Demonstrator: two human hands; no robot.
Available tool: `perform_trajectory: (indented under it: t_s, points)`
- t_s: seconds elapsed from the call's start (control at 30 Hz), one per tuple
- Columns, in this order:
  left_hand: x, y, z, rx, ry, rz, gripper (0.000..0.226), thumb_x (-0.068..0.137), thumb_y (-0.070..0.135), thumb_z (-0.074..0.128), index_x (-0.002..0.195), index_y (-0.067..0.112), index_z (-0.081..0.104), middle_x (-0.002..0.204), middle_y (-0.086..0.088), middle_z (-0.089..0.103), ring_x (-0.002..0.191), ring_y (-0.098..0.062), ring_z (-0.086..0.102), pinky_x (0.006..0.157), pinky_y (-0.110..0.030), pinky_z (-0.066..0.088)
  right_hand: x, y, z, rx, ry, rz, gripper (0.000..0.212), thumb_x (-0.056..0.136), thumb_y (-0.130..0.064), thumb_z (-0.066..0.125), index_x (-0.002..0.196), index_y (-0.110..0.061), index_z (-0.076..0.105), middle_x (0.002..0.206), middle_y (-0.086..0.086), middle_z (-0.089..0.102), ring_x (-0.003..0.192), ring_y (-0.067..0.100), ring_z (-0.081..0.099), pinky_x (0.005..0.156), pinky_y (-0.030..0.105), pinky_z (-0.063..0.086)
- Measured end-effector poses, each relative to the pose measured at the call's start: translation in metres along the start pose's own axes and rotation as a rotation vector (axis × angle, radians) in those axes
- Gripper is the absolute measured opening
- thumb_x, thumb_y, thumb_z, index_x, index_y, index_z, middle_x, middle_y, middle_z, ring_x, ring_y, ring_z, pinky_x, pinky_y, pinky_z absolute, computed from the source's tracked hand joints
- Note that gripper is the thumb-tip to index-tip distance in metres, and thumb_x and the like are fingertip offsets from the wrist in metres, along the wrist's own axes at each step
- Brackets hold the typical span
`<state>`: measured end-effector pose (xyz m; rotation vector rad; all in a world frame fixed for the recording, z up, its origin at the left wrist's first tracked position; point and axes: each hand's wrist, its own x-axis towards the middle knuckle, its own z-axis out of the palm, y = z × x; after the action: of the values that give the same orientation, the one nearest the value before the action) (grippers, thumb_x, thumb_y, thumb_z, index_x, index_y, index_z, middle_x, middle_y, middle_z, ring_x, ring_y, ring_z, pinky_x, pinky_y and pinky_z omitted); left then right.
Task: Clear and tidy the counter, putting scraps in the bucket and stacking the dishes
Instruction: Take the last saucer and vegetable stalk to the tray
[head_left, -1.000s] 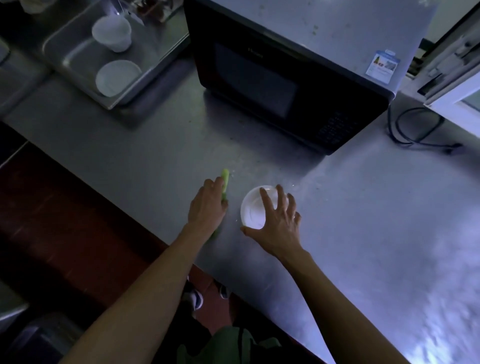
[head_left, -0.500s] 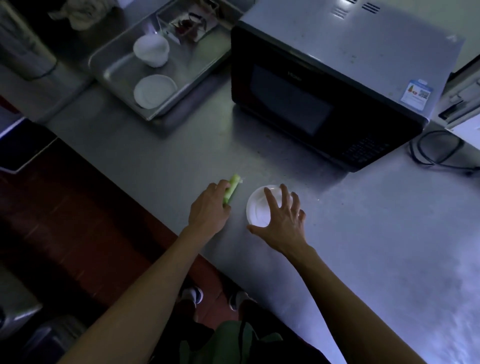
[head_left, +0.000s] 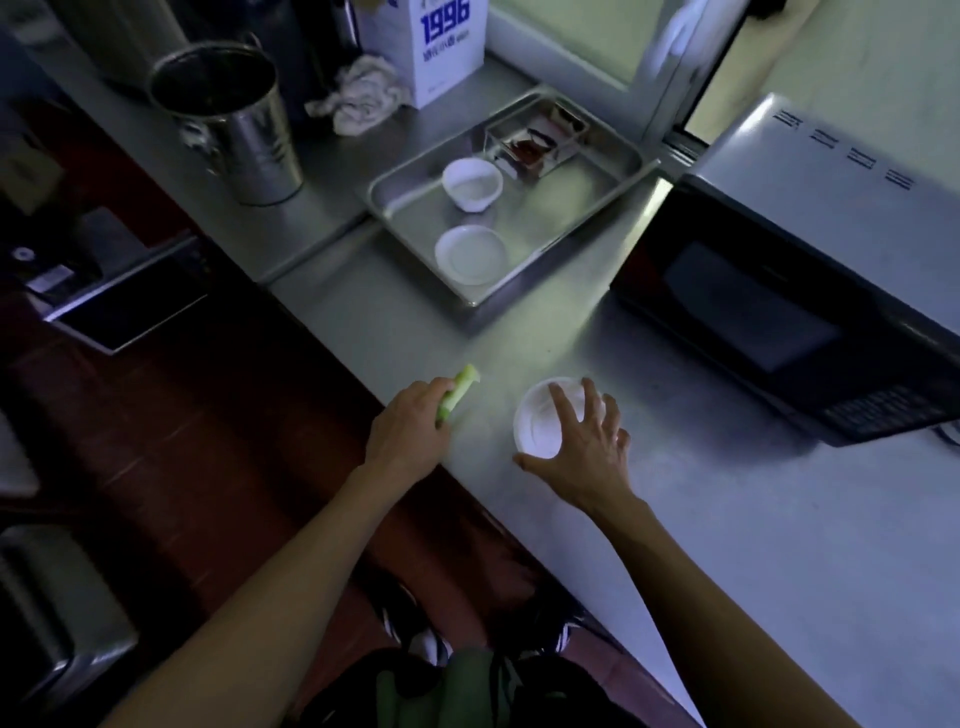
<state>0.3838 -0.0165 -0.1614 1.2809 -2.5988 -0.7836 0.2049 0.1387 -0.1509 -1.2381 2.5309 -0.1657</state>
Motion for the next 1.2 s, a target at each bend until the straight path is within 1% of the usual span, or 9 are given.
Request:
perform_trajectory:
  t_s: [0.17,0.37,0.53,0.63,0.73,0.87,0.97,1.07,1.2]
  points:
    - [0.017,-0.034,-0.036,-0.014,0.018,0.021,0.046,0.083,0.021,0.061,0.127,0.030,0.052,0.106,0.000,0.058,0.093,-0.025,0.059,0.072,-0.038,0.052,0.022,-0.064,0.002,0.019,0.018,-0.008,0.111,0.066,-0.078,0.069,0.154,-0.035,0.017,0.165,0.002,-0.002,0.148,0.038,0.006,0.110,0.060,0.029]
    - [0.054,-0.065,-0.069,-0.021,0.055,0.037,0.047,0.082,0.019,0.061,0.128,0.027,0.052,0.104,-0.001,0.058,0.090,-0.026,0.058,0.071,-0.042,0.053,0.062,-0.102,0.001,0.001,0.036,-0.058,0.111,0.065,-0.075,0.071,0.153,-0.035,0.017,0.164,0.002,-0.003,0.147,0.040,0.005,0.109,0.062,0.029]
    - [0.103,-0.075,-0.091,-0.026,0.074,0.039,0.047,0.080,0.016,0.060,0.126,0.027,0.056,0.107,-0.001,0.061,0.093,-0.027,0.059,0.073,-0.041,0.053,0.121,-0.118,-0.013,0.032,0.078,-0.054,0.111,0.064,-0.073,0.073,0.153,-0.034,0.019,0.163,0.003,0.002,0.147,0.040,0.007,0.108,0.061,0.031]
    - [0.140,-0.073,-0.107,-0.013,0.056,0.038,0.047,0.081,0.016,0.059,0.127,0.027,0.057,0.115,-0.001,0.061,0.100,-0.028,0.060,0.080,-0.044,0.053,0.157,-0.129,-0.023,0.067,0.104,-0.040,0.111,0.064,-0.073,0.073,0.153,-0.035,0.018,0.164,0.003,0.000,0.147,0.039,0.006,0.108,0.060,0.031]
    - [0.176,-0.067,-0.122,0.012,0.055,0.058,0.050,0.082,0.019,0.059,0.130,0.030,0.055,0.122,0.001,0.062,0.106,-0.028,0.059,0.082,-0.041,0.052,0.189,-0.136,-0.030,0.094,0.113,-0.016,0.110,0.064,-0.073,0.073,0.152,-0.037,0.017,0.163,0.002,0.000,0.146,0.041,0.008,0.107,0.061,0.032]
    - [0.214,-0.061,-0.131,0.045,0.062,0.100,0.047,0.082,0.018,0.058,0.127,0.030,0.056,0.112,-0.001,0.063,0.099,-0.030,0.060,0.079,-0.042,0.053,0.220,-0.138,-0.037,0.112,0.100,0.011,0.107,0.065,-0.071,0.072,0.151,-0.037,0.018,0.163,0.002,0.000,0.146,0.042,0.008,0.108,0.061,0.031]
    - [0.237,-0.059,-0.132,0.029,0.072,0.129,0.046,0.081,0.014,0.061,0.126,0.026,0.059,0.110,-0.003,0.065,0.098,-0.030,0.060,0.077,-0.037,0.050,0.236,-0.139,-0.039,0.110,0.103,0.038,0.108,0.065,-0.071,0.071,0.151,-0.036,0.017,0.163,0.002,0.000,0.146,0.042,0.008,0.109,0.061,0.030]
    - [0.263,-0.057,-0.131,0.032,0.064,0.150,0.047,0.081,0.015,0.062,0.126,0.029,0.057,0.108,-0.002,0.064,0.095,-0.027,0.060,0.072,-0.032,0.045,0.256,-0.138,-0.039,0.113,0.100,0.058,0.114,0.065,-0.073,0.071,0.155,-0.034,0.012,0.164,0.002,0.000,0.146,0.041,0.008,0.110,0.061,0.028]
    - [0.301,-0.060,-0.127,-0.004,0.028,0.180,0.047,0.082,0.016,0.062,0.126,0.034,0.055,0.112,0.003,0.063,0.095,-0.025,0.062,0.076,-0.034,0.051,0.284,-0.142,-0.035,0.097,0.072,0.059,0.115,0.066,-0.075,0.070,0.155,-0.034,0.009,0.164,0.002,0.002,0.147,0.040,0.007,0.111,0.062,0.026]
